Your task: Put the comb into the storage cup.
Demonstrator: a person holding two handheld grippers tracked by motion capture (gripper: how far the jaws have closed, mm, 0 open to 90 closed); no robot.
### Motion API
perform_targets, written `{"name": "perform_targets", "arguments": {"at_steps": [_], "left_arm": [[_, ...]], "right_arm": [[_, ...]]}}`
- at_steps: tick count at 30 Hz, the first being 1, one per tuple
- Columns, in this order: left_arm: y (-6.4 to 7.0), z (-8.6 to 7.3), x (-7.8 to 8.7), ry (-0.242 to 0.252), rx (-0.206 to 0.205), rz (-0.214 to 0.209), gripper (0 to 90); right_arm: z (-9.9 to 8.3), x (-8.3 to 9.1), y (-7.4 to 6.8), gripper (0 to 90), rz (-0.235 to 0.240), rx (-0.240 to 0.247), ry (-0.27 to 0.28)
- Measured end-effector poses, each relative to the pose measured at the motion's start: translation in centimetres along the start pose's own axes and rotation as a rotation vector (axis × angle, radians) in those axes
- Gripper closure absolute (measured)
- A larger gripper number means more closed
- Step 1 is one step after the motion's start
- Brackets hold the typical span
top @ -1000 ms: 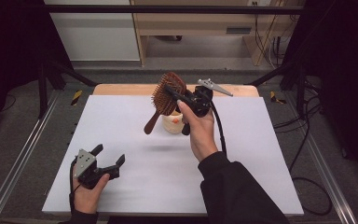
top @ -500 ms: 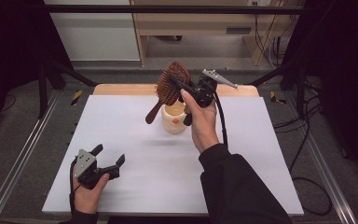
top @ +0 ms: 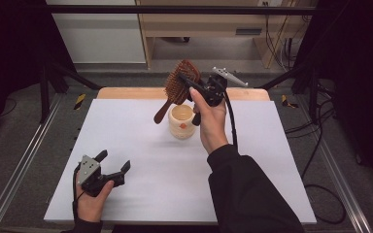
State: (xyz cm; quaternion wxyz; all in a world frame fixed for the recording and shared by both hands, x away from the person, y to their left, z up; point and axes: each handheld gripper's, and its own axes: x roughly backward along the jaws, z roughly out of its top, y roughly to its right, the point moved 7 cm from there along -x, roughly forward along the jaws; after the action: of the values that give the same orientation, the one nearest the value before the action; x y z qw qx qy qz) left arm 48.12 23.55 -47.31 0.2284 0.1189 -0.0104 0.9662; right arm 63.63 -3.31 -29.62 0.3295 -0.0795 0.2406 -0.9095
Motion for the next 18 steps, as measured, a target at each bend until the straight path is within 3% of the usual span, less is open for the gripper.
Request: {"name": "perform_targets", "arguments": {"at_steps": [18], "left_arm": [[-0.04, -0.03, -0.03, 0.005, 0.002, 0.006, 2.1]], "right_arm": [[0.93, 0.58, 0.6, 50.4, -0.01, -0.002, 0.036]]}}
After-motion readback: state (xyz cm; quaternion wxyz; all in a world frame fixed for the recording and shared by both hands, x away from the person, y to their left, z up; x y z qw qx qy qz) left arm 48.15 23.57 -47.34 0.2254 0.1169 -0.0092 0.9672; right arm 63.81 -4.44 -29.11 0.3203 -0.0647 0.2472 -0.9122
